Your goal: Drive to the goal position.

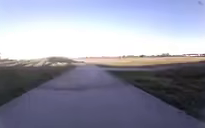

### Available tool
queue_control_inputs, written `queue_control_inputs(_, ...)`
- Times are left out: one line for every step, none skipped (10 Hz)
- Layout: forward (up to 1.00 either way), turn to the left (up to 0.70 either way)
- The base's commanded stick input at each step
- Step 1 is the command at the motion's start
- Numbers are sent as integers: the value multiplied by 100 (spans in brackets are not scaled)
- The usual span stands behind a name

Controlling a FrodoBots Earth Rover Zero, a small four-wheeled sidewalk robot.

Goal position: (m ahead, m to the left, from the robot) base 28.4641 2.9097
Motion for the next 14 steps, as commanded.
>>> queue_control_inputs(70, 12)
queue_control_inputs(70, 12)
queue_control_inputs(70, 12)
queue_control_inputs(70, 12)
queue_control_inputs(70, 12)
queue_control_inputs(70, 12)
queue_control_inputs(70, 12)
queue_control_inputs(70, 12)
queue_control_inputs(70, 12)
queue_control_inputs(70, 12)
queue_control_inputs(70, 12)
queue_control_inputs(70, 8)
queue_control_inputs(70, 8)
queue_control_inputs(70, 8)
